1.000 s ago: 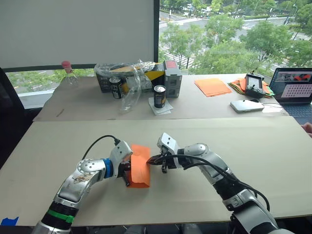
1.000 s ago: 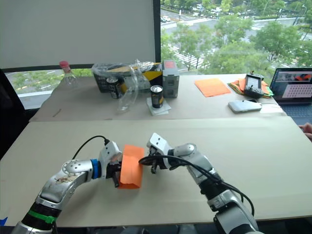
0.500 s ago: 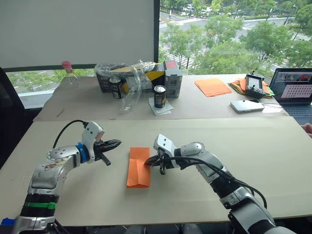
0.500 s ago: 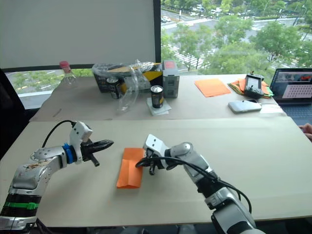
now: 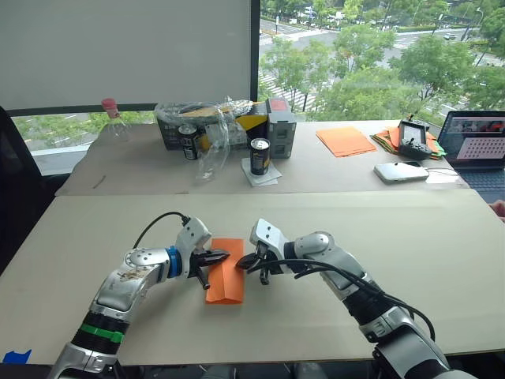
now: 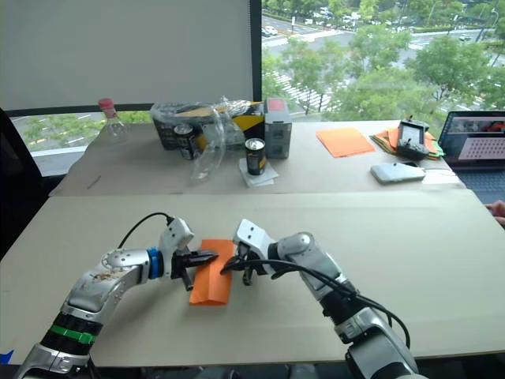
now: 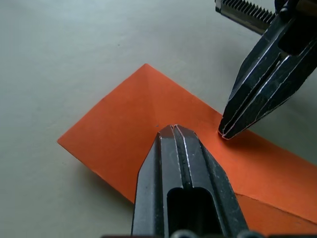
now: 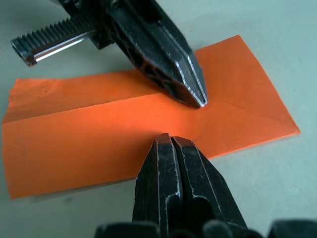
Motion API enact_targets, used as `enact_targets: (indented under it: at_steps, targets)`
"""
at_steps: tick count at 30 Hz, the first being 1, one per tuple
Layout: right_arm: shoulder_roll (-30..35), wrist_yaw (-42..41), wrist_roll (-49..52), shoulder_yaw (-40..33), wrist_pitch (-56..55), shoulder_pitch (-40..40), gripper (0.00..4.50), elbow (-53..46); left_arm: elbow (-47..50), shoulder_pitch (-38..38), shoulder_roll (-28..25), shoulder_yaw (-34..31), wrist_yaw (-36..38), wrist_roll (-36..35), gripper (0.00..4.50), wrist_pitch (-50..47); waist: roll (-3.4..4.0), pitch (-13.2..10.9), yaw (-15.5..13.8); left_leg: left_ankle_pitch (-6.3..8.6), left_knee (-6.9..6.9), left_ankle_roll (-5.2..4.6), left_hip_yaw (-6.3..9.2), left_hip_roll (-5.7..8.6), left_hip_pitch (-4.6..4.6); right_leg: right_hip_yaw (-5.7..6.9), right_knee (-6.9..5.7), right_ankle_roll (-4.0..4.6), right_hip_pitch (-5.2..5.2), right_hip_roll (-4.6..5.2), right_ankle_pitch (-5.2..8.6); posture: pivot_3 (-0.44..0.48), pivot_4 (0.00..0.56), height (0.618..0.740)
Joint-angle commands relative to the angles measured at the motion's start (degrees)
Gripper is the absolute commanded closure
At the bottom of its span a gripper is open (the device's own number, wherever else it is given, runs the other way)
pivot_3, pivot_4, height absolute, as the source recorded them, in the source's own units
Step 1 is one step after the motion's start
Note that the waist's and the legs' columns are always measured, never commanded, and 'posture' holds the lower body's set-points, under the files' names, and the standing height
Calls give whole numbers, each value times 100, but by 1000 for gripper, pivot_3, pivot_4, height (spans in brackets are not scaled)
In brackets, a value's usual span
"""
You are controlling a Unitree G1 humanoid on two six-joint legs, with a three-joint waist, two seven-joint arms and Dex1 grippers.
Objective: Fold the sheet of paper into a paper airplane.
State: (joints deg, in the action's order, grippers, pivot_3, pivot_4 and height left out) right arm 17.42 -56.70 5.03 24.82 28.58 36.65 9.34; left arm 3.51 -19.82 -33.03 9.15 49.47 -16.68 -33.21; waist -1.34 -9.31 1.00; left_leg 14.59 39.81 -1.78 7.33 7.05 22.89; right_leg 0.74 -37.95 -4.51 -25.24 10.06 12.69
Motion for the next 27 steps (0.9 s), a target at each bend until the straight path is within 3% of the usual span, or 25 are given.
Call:
enact_targets:
  at_steps: [1, 9, 21, 27]
  targets:
    - [49, 120, -52, -21, 133, -158, 4453, -187, 124, 107, -37, 75, -77, 133, 4500, -63, 0, 0, -5, 0, 0, 0, 0, 0, 0, 0, 0, 0, 0, 0, 0, 0, 150, 695]
    - [-173, 573, -268, -93, -351, 23, 4453, 402, 167, 187, -47, 16, -150, 131, 4500, -89, 0, 0, 2, -2, 0, 4, 0, -1, -8, -2, -4, 0, 5, 0, 0, 0, 150, 695]
    - [-376, 743, -584, -319, -1778, 929, 4453, 2454, 205, 235, -74, -72, -147, 117, 4500, -63, 1, 0, 11, -5, 0, 7, 0, -1, -9, -3, -5, 1, 5, -2, -1, 0, 150, 695]
    - [-446, 682, -524, -474, -2576, 851, 4453, 2618, 198, 231, -57, -82, -140, 110, 4500, -50, 1, 0, 27, -5, -1, 8, 1, -1, -10, -3, -5, 1, 5, -3, -1, 0, 150, 695]
